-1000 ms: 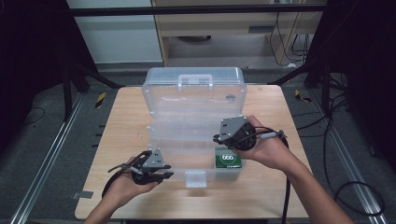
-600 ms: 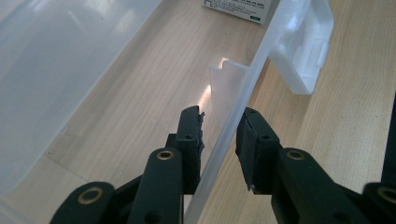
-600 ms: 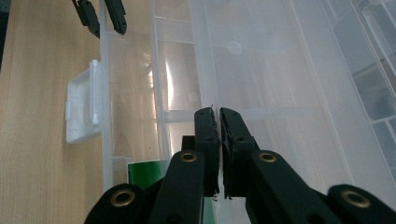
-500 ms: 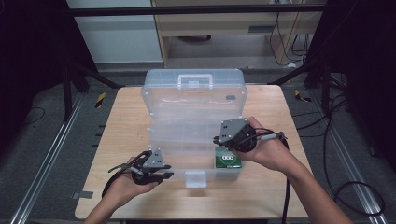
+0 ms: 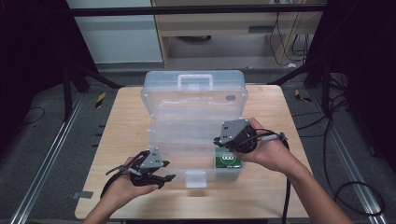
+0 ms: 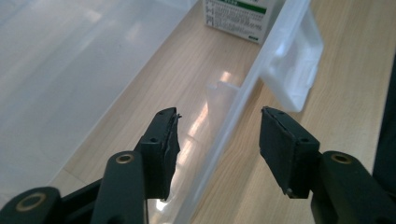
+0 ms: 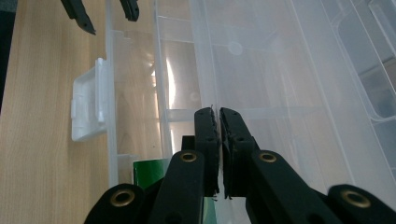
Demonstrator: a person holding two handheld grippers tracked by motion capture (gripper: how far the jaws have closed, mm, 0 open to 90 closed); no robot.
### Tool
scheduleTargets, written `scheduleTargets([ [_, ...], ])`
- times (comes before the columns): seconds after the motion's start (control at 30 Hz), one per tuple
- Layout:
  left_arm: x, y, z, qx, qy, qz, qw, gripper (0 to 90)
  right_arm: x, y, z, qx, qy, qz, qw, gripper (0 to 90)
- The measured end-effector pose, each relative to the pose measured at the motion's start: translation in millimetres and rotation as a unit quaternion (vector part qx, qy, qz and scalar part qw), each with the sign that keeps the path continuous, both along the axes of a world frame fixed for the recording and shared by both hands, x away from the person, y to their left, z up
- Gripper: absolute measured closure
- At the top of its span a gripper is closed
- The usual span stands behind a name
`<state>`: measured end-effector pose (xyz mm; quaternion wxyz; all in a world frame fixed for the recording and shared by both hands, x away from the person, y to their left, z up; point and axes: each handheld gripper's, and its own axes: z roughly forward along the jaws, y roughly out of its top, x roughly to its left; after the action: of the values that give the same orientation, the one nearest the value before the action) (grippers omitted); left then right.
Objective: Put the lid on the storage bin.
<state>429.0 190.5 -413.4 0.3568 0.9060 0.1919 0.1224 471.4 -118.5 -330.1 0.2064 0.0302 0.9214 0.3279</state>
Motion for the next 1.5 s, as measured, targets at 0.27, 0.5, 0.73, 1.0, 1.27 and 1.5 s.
scheduleTargets([
  [0.27, -14.7, 8.4, 18.9, -0.038, -0.004, 0.005, 0.9992, 43.7, -1.1, 0.1, -0.8, 0.0, 0.001, 0.0, 1.0, 86.6],
  [0.5, -18.8, 18.4, 43.1, -0.081, 0.008, 0.01, 0.9967, 48.5, -2.5, 0.1, -1.7, -0.002, 0.002, 0.001, 1.0, 86.5],
  [0.73, -6.6, 36.4, 68.9, -0.122, 0.005, 0.047, 0.9914, 67.8, -3.1, -0.4, -2.1, -0.001, 0.001, 0.0, 1.0, 86.0],
  [1.0, 17.2, 49.0, 88.3, -0.131, -0.003, 0.084, 0.9878, 77.7, -3.9, -0.4, -2.9, 0.0, 0.001, 0.001, 1.0, 85.9],
  [1.27, 41.2, 54.9, 95.2, -0.146, 0.001, 0.114, 0.9826, 82.8, -5.0, -1.0, -3.9, 0.002, 0.0, 0.0, 1.0, 85.7],
  [1.5, 57.3, 60.6, 94.1, -0.154, 0.012, 0.14, 0.978, 86.0, -7.1, -1.6, -6.0, 0.006, 0.0, -0.001, 1.0, 85.4],
])
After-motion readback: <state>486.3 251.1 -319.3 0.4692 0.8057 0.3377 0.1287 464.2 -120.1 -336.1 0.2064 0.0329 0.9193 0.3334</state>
